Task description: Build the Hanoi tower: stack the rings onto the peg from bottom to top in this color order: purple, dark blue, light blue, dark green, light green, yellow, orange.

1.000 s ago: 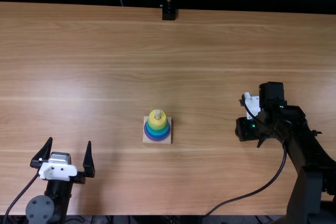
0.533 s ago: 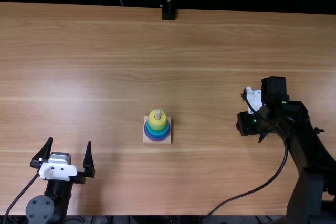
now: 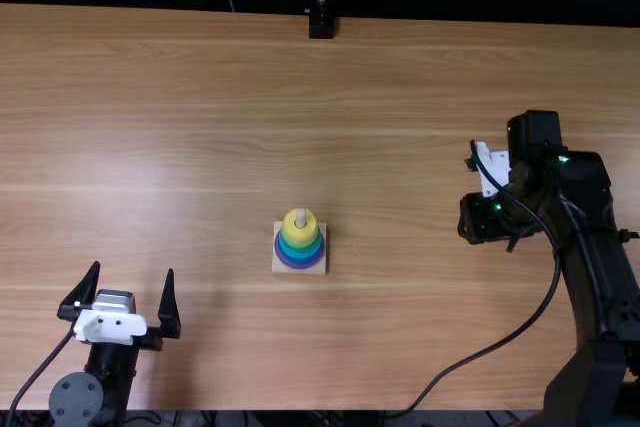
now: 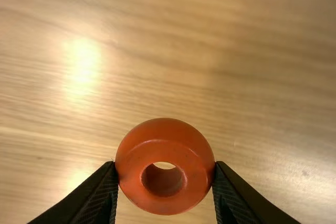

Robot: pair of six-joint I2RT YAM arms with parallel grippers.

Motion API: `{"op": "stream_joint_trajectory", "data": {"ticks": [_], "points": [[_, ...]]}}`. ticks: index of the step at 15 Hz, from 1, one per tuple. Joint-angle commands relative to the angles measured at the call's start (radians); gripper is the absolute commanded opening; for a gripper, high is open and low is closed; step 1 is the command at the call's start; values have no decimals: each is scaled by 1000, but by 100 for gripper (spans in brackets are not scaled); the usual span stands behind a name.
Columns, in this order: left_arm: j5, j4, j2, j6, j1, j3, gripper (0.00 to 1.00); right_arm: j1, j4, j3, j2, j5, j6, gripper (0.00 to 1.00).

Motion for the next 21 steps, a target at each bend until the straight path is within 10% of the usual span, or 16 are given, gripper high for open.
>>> {"op": "stream_joint_trajectory", "data": {"ticks": [1, 4, 11, 21], "points": [[7, -1, -12, 8, 8, -19, 100, 59, -7, 65, -5, -7, -17, 0], [7, -1, -12, 8, 8, -19, 100, 190, -7, 140, -22, -9, -61, 0], [7, -1, -12, 8, 8, -19, 100, 457, -134, 359, -28, -9, -61, 0], [7, -1, -12, 8, 8, -19, 100, 577, -232, 555, -11, -9, -48, 0]]}}
